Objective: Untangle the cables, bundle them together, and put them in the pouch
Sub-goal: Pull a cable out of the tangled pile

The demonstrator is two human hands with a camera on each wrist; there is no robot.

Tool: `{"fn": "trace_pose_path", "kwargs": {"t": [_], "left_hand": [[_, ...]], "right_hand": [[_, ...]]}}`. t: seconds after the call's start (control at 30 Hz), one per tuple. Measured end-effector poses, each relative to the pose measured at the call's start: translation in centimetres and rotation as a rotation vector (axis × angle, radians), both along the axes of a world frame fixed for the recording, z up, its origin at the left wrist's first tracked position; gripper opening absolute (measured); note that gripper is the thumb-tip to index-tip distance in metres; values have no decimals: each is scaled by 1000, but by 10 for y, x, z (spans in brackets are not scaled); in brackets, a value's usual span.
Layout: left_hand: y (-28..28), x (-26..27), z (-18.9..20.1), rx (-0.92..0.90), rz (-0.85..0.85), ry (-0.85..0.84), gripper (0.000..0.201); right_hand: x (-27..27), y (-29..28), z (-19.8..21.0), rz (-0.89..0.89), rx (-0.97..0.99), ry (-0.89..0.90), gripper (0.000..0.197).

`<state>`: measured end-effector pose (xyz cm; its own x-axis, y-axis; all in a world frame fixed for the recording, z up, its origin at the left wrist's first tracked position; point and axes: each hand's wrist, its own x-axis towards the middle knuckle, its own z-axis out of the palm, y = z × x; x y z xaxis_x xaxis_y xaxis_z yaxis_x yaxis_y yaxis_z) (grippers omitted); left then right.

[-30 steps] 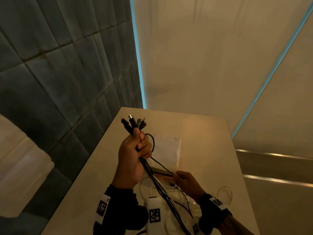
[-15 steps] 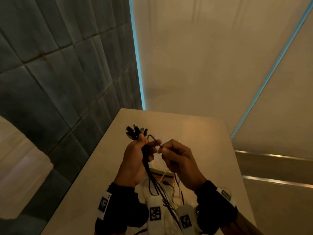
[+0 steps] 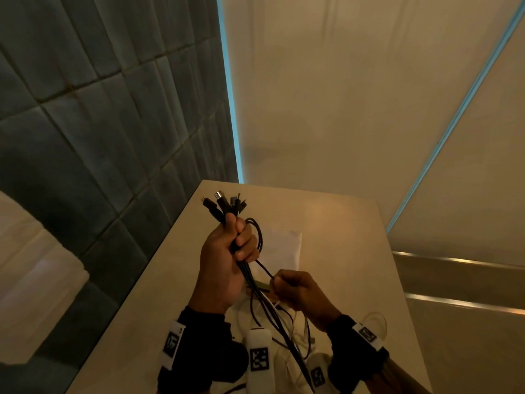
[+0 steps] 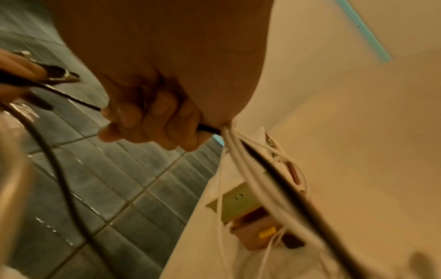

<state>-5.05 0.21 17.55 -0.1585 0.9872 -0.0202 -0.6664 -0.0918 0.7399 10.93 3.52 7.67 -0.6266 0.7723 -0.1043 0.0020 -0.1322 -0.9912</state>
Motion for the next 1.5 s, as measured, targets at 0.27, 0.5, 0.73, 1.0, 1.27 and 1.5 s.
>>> {"fn": "trace_pose_path", "kwargs": {"t": [0.27,0.5,0.73,1.0,1.27,1.5], "left_hand": [[-2,-5,3,-6,22,11,35],[-3,-8,4,-47,61,60,37],[2,-5,-2,-234,165,216,34],[2,9,0,-284,47,298,33],[-4,8,12,-21,-12,57,32],[-4,-4,9,46,-14,-28,34]], "right_hand": [[3,11,-43,-82,109,-148,31],[12,17,-62,-155,35,-315,30],[-1,31,-4,-402,-75,93,18],[-10,12,58,-36,13,325,9],[-2,18,7,-21,-97,194,23],[5,15,-35,-16,-5,45,31]]}}
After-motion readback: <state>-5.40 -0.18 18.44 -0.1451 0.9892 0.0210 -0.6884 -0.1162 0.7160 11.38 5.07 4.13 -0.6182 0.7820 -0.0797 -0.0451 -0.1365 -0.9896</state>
